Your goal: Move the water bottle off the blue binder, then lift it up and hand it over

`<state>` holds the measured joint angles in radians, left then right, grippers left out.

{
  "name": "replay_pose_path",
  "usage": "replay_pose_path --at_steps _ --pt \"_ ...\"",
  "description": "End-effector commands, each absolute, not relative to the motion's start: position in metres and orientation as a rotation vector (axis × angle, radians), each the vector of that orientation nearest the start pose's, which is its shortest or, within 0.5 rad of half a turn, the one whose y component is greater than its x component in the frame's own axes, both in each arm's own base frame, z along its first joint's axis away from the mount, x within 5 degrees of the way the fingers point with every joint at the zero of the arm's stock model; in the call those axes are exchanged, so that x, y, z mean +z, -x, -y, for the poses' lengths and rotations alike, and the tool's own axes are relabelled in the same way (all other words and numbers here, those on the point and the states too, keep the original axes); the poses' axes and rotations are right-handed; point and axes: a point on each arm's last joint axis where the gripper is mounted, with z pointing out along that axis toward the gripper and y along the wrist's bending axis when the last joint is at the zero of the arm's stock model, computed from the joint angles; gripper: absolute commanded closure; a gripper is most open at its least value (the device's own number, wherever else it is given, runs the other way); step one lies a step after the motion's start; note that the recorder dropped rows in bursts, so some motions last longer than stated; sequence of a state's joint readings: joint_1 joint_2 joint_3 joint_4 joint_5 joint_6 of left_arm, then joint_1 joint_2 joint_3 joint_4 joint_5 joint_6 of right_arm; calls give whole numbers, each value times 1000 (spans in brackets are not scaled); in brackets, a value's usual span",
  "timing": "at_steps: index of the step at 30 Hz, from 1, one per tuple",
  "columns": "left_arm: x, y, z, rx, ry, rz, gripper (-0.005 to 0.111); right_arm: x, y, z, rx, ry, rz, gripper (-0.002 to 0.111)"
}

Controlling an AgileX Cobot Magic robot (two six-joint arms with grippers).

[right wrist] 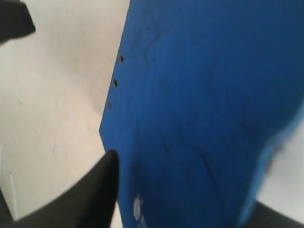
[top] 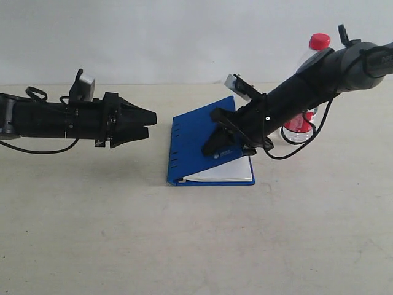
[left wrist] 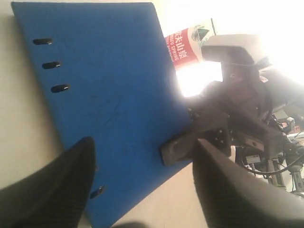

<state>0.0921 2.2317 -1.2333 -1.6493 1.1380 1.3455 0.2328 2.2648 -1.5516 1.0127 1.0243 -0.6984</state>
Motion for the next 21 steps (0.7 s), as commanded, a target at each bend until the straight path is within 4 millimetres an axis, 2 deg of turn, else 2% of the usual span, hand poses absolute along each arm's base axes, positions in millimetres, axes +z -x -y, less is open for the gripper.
replay_pose_path --at_steps 1,11,13,16,18,21 --pt "116 -410 44 -1469 -51 -2163 51 123 -422 -163 1147 390 -2683 60" --pt "115 -406 45 -1478 -108 -2188 51 128 -442 -163 1109 102 -2547 61" --pt "114 -407 45 -1461 -100 -2195 51 128 -441 -163 1123 104 -2549 74" --pt "112 -408 43 -1420 -82 -2213 51 129 -436 -166 1187 138 -2568 108" --pt "109 -410 42 -1376 -63 -2231 51 130 -433 -168 1216 218 -2563 108" --pt "103 -413 40 -1354 -4 -2241 51 136 -426 -172 1275 452 -2496 109"
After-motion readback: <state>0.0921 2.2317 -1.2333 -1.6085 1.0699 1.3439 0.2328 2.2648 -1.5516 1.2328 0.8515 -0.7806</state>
